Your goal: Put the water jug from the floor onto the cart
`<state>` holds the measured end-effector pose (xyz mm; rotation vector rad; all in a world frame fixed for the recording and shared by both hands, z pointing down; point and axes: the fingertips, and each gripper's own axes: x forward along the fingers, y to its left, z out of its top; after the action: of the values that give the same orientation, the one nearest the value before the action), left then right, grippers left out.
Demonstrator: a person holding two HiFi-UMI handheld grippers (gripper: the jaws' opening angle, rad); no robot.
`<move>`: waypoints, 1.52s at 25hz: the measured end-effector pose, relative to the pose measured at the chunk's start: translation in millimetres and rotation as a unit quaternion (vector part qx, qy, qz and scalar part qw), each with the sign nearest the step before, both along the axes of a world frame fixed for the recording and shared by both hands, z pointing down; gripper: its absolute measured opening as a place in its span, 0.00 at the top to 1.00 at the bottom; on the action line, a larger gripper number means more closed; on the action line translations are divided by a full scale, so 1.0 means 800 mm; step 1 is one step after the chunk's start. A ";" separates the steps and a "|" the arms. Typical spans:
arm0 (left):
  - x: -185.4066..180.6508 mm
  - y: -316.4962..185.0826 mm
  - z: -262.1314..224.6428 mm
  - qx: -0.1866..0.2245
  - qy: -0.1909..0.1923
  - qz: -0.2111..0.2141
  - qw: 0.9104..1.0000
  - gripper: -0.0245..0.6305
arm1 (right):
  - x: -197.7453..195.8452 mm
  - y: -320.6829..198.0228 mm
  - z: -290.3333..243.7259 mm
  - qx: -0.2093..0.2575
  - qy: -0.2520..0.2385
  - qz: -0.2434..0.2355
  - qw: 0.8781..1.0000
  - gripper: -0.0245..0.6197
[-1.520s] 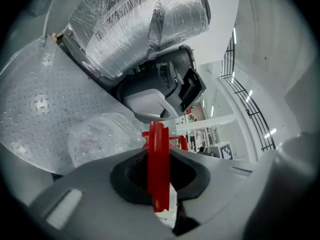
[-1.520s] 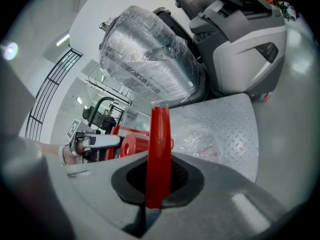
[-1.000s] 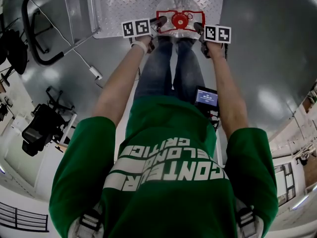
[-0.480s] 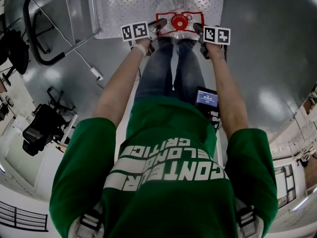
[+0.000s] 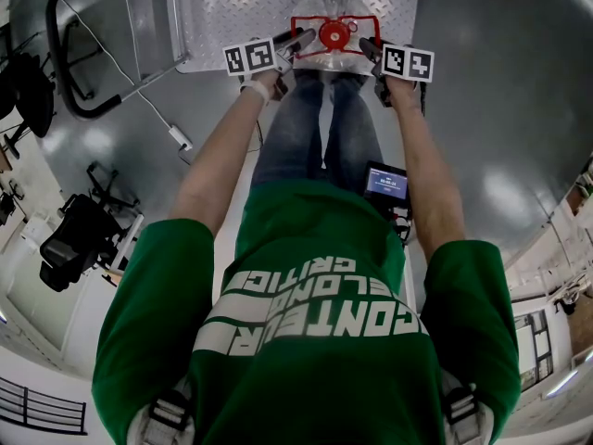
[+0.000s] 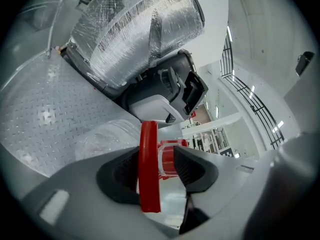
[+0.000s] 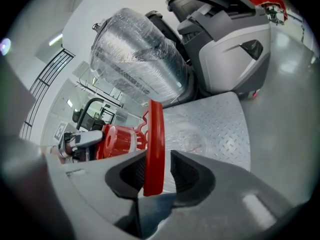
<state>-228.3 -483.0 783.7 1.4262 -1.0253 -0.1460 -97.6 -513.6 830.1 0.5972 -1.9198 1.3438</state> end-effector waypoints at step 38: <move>-0.027 0.047 -0.148 0.079 -0.107 0.017 0.991 0.80 | 0.089 -0.017 -0.225 0.164 -0.023 0.004 0.986 0.90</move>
<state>-249.8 -445.6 665.1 1.6291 -1.1849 -0.0517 -26.6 -527.3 650.0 0.7375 -2.1970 1.0600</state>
